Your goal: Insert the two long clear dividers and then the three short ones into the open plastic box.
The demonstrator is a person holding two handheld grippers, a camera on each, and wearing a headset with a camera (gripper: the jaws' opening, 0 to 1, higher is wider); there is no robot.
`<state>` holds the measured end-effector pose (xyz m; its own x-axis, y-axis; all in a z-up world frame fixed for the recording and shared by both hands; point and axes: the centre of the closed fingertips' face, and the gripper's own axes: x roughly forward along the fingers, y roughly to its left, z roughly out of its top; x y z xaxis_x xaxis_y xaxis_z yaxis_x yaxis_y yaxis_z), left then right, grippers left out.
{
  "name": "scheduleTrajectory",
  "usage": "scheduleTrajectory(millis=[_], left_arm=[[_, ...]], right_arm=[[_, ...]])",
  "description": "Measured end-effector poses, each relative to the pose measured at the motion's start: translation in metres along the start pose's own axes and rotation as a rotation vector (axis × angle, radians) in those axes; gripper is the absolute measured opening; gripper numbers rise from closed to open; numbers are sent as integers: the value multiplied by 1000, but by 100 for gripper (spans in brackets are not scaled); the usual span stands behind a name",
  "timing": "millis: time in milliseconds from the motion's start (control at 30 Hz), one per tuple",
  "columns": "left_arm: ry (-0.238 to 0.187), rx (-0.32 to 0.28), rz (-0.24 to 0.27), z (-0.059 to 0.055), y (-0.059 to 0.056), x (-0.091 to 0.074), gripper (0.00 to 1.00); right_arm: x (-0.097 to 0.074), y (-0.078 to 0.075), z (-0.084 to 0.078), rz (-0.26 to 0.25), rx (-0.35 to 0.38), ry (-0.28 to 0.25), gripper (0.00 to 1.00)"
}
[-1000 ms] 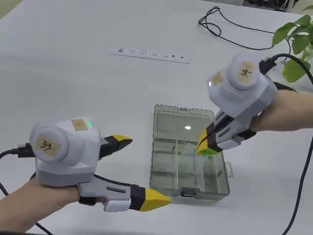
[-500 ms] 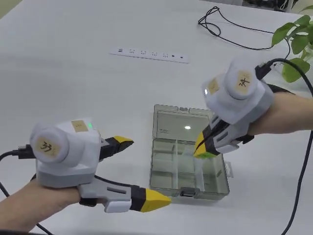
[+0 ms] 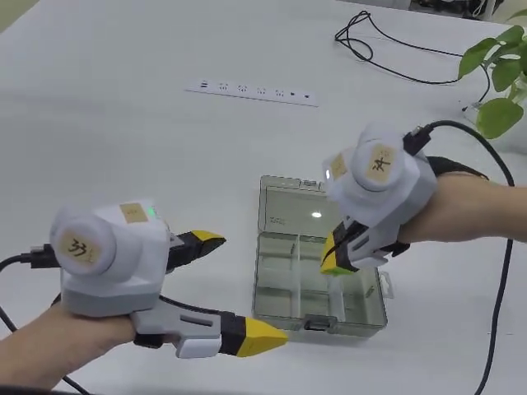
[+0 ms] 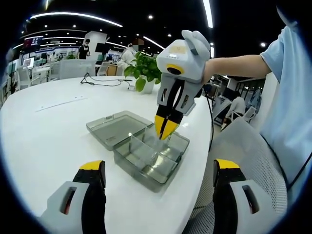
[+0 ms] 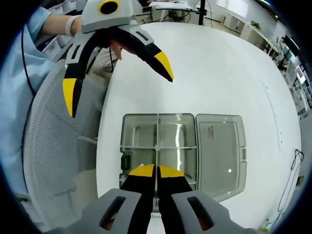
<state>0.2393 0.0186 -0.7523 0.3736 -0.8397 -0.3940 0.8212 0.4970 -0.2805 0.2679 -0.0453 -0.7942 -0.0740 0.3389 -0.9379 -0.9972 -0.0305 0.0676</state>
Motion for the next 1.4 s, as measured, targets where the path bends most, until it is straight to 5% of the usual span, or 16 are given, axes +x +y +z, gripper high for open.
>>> scheduleTrajectory(millis=[333,1400], left_arm=[[0,2,3,0,1,-3,93],[0,17,-3,3,1,-3,92]], right_arm=[[23,-2,-9,-20,-14,31,2],[22,-1,-10,-14,-19,4,2]])
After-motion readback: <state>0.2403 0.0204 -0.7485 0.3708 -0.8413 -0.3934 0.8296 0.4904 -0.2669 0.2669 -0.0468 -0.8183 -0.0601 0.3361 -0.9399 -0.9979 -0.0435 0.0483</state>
